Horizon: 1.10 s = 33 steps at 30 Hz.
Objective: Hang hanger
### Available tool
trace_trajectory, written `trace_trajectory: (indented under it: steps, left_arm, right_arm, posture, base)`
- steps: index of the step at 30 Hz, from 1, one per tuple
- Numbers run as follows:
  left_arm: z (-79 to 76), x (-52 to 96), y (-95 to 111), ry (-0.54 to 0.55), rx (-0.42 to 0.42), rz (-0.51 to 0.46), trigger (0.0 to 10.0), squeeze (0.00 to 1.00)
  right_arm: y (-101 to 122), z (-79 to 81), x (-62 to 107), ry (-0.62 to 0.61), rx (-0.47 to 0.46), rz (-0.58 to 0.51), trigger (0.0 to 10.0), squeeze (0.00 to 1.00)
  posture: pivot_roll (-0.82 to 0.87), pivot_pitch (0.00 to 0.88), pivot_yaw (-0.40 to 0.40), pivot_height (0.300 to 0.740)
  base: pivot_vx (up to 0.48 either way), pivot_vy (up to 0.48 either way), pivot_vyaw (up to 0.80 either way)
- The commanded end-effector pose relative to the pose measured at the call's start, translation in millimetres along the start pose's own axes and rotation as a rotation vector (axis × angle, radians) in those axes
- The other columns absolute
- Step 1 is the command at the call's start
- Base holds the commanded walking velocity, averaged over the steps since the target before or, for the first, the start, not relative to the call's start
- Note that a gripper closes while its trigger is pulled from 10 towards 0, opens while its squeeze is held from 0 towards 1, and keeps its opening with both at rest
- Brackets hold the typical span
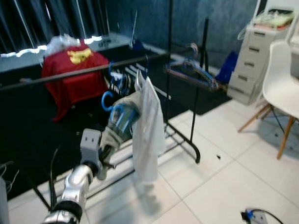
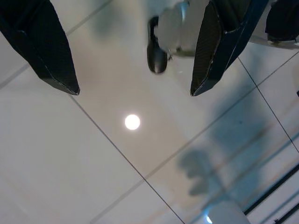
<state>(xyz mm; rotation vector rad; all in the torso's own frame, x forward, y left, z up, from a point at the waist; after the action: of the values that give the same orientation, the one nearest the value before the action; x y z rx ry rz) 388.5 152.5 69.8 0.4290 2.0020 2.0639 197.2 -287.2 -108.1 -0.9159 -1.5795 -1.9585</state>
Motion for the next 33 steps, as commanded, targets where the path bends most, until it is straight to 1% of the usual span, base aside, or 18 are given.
trace_trajectory:
  steps: [1,2,4,6,8,11,13,15,16,17,20,22,23,26,28,30,31,33]
  left_arm:
    - [0.4,3.6,8.0,-0.056,0.038,-0.044,10.0,0.0]
    - [-10.1,6.9,19.0,-0.174,0.099,-0.102,10.0,0.0]
    - [-10.1,6.9,19.0,-0.174,0.099,-0.102,10.0,0.0]
    - [-14.0,13.0,53.1,-0.297,0.205,-0.248,10.0,0.0]
    - [-14.0,13.0,53.1,-0.297,0.205,-0.248,10.0,0.0]
    - [31.4,19.9,105.2,-0.175,0.324,-0.471,10.0,0.0]
    - [31.4,19.9,105.2,-0.175,0.324,-0.471,10.0,0.0]
    - [59.9,37.2,123.6,-0.128,0.349,-0.565,10.0,0.0]
    - [59.9,37.2,123.6,-0.128,0.349,-0.565,10.0,0.0]
    - [75.5,46.3,126.3,-0.088,0.33,-0.576,10.0,0.0]
    - [75.5,46.3,126.3,-0.088,0.33,-0.576,10.0,0.0]
    - [109.3,66.0,113.9,0.029,0.197,-0.482,10.0,0.0]
    - [109.3,66.0,113.9,0.029,0.197,-0.482,10.0,0.0]
    - [132.7,89.0,80.9,0.1,0.003,-0.25,10.0,0.0]
    - [135.5,94.9,70.6,0.101,-0.038,-0.183,10.0,0.0]
    - [135.5,94.9,70.6,0.101,-0.038,-0.183,10.0,0.0]
    - [136.2,100.7,60.1,0.09,-0.08,-0.117,10.0,0.0]
    - [136.2,100.7,60.1,0.09,-0.08,-0.117,10.0,0.0]
  right_arm:
    - [-3.4,6.9,-1.8,0.014,-0.02,0.006,10.0,0.0]
    - [-3.5,6.9,-1.8,0.014,-0.02,0.007,10.0,0.0]
    - [-3.5,6.9,-1.8,0.014,-0.02,0.007,10.0,0.0]
    - [-3.8,6.8,-1.8,0.015,-0.019,0.009,10.0,0.0]
    - [-3.8,6.8,-1.8,0.015,-0.019,0.009,10.0,0.0]
    - [-4.2,7.0,-1.7,0.016,-0.018,0.01,10.0,0.0]
    - [-4.2,7.0,-1.7,0.016,-0.018,0.01,10.0,0.0]
    - [-4.8,7.3,-1.7,0.015,-0.02,0.01,10.0,0.0]
    - [-4.8,7.3,-1.7,0.015,-0.02,0.01,10.0,0.0]
    - [-4.9,7.6,-1.7,0.016,-0.02,0.011,10.0,0.0]
    - [-4.9,7.6,-1.7,0.016,-0.02,0.011,10.0,0.0]
    - [-5.5,8.3,-1.8,0.017,-0.019,0.012,10.0,0.0]
    - [-5.5,8.3,-1.8,0.017,-0.019,0.012,10.0,0.0]
    - [-5.8,8.8,-2.0,0.016,-0.019,0.013,10.0,0.0]
    - [-5.7,9.0,-2.1,0.016,-0.019,0.012,10.0,0.0]
    - [-5.7,9.0,-2.1,0.016,-0.019,0.012,10.0,0.0]
    - [-5.5,8.9,-2.1,0.016,-0.019,0.012,10.0,0.0]
    - [-5.5,8.9,-2.1,0.016,-0.019,0.012,10.0,0.0]
  posture:
    - [0.15,0.0,-0.001,0.74]
    - [0.15,0.0,-0.001,0.74]
    - [0.15,0.0,-0.001,0.74]
    - [0.16,0.0,-0.004,0.74]
    - [0.16,0.0,-0.004,0.74]
    - [0.15,0.0,-0.004,0.74]
    - [0.15,0.0,-0.004,0.74]
    - [0.16,0.0,-0.004,0.74]
    - [0.16,0.0,-0.004,0.74]
    - [0.16,0.0,-0.003,0.74]
    - [0.16,0.0,-0.003,0.74]
    - [0.16,0.0,-0.004,0.74]
    - [0.16,0.0,-0.004,0.74]
    - [0.17,0.0,-0.005,0.74]
    - [0.17,0.0,-0.004,0.74]
    - [0.17,0.0,-0.004,0.74]
    - [0.17,0.0,-0.004,0.74]
    - [0.17,0.0,-0.004,0.74]
  base:
    - [0.259,0.0,0.0]
    - [0.0,0.0,0.0]
    - [0.0,0.0,0.0]
    - [0.0,0.0,0.0]
    - [0.0,0.0,0.0]
    - [0.0,0.0,0.0]
    - [0.0,0.0,0.0]
    - [0.0,0.0,0.0]
    - [0.0,0.0,0.0]
    - [0.0,0.0,0.0]
    - [0.0,0.0,0.0]
    - [0.0,0.0,0.0]
    - [0.0,0.0,0.0]
    - [0.0,0.0,0.0]
    - [0.0,0.0,0.0]
    - [0.0,0.0,0.0]
    - [0.0,0.0,0.0]
    - [0.0,0.0,0.0]
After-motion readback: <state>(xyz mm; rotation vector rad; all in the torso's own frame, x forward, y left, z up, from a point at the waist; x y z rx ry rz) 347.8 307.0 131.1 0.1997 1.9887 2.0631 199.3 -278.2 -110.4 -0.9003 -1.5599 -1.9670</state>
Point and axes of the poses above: a point about 5 cm out from each wrist's last joint towards the gripper, its own x axis pointing back from the gripper into the wrist, its own y axis along the axis of the wrist's last joint, z = x × y, the point moved 6 cm from there along -x, pointing out of the wrist towards the gripper, and after that the axes turned 3 degrees about -x, right-handed, at the moved point
